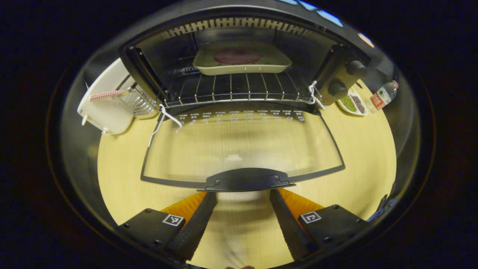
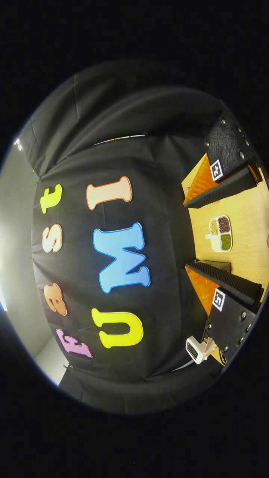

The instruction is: Open the electric oven with the left hand, put the food in, and close the electric oven.

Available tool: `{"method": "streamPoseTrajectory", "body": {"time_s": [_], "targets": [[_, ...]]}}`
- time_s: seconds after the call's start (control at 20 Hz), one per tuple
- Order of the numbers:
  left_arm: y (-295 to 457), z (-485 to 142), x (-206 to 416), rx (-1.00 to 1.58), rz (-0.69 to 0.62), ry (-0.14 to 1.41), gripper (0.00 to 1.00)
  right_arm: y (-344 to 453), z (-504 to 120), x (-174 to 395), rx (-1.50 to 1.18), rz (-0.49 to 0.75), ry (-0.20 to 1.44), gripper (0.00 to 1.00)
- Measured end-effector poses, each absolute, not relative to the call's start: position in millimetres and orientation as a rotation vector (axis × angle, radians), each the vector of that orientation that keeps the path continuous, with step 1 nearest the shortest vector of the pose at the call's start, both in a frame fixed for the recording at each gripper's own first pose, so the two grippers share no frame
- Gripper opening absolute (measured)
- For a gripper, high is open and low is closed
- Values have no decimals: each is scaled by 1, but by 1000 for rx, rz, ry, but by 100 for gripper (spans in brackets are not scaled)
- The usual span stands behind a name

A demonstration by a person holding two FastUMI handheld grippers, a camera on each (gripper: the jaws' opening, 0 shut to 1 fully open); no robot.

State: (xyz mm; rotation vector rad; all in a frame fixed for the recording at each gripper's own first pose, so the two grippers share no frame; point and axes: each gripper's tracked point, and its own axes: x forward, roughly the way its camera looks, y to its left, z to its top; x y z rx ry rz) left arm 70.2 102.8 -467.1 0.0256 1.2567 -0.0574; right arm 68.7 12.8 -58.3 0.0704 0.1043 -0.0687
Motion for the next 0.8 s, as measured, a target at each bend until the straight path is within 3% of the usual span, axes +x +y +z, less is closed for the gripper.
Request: {"method": "streamPoseTrajectory", "body": {"time_s": [0.35,0.8], "targets": [[102,-441,69,5,-61,1198,99,34,-54,70,73,-11,101,89],[101,-423,78,-5,-58,1138,97,17,-55,60,85,-53,103,89]]}}
